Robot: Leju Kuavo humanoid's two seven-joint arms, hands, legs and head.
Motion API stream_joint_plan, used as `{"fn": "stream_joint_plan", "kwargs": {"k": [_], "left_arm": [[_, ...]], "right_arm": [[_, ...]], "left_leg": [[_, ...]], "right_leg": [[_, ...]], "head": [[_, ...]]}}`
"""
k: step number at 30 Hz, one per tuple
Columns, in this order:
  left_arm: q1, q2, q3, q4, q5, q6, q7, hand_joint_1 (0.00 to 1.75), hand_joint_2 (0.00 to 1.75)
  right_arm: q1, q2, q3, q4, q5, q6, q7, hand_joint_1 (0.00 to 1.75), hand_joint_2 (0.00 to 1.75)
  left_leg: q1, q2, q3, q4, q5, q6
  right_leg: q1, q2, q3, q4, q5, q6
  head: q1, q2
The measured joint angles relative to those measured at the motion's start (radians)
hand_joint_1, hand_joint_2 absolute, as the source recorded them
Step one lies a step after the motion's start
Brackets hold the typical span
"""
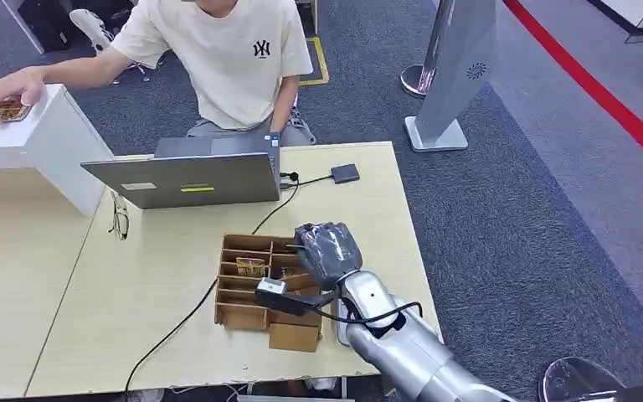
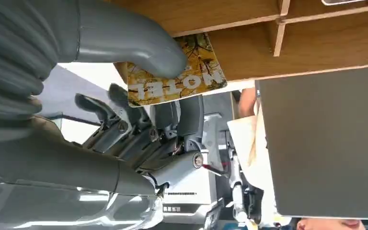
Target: Pass the card to the sensor for recognition and then transmit it.
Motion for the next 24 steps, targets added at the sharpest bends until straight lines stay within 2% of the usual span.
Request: {"fn": "stream_joint_plan", "kwargs": {"k": [6, 13, 18, 24], "left_arm": [[0.0, 0.0, 0.0, 0.0, 0.0, 0.001, 0.0, 0.0, 0.0], [0.0, 0.0, 0.0, 0.0, -0.001, 0.001, 0.0, 0.0, 0.0], [0.0, 0.0, 0.0, 0.0, -0.001, 0.002, -0.002, 0.0, 0.0], [0.001, -0.002, 0.0, 0.0, -0.001, 0.002, -0.009, 0.0, 0.0]], "right_arm": [[0.0, 0.001, -0.006, 0.003, -0.015, 0.002, -0.008, 1.75, 1.75], [0.005, 0.004, -0.04, -0.014, -0.114, 0.015, -0.048, 1.75, 1.75], [0.028, 0.003, -0.076, -0.091, -0.2, 0.018, -0.081, 1.75, 1.75], [0.077, 0.003, -0.135, -0.257, -0.342, 0.026, -0.134, 1.75, 1.75]], "left_leg": [[0.0, 0.0, 0.0, 0.0, 0.0, 0.0], [0.0, 0.0, 0.0, 0.0, 0.0, 0.0], [0.0, 0.0, 0.0, 0.0, 0.0, 0.0], [0.0, 0.0, 0.0, 0.0, 0.0, 0.0]], "right_leg": [[0.0, 0.0, 0.0, 0.0, 0.0, 0.0], [0.0, 0.0, 0.0, 0.0, 0.0, 0.0], [0.0, 0.0, 0.0, 0.0, 0.0, 0.0], [0.0, 0.0, 0.0, 0.0, 0.0, 0.0]], "head": [[0.0, 0.0], [0.0, 0.0], [0.0, 0.0], [0.0, 0.0]]}}
